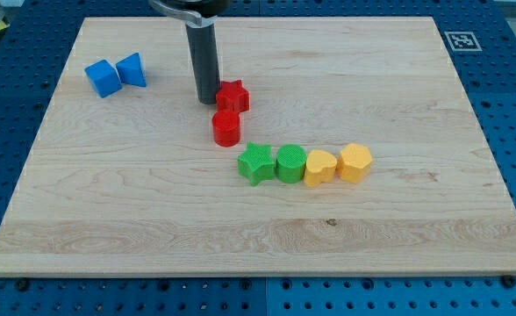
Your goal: Slide red circle to the green star
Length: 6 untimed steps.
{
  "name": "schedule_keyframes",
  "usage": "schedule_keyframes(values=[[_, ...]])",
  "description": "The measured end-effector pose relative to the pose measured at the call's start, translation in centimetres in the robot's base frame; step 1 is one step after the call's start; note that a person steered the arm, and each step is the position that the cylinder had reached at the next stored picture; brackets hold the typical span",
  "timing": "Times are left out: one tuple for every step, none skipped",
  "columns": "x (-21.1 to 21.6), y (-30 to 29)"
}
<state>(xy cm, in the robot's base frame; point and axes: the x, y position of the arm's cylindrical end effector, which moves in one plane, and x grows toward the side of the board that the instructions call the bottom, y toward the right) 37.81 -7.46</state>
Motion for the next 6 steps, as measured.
schedule_keyframes(values=[[-0.6,-1.4],[-0.6,-2.0],[-0.4,-2.0],[1.0,-1.8],[2.7,-1.0],[3.8,1.3]])
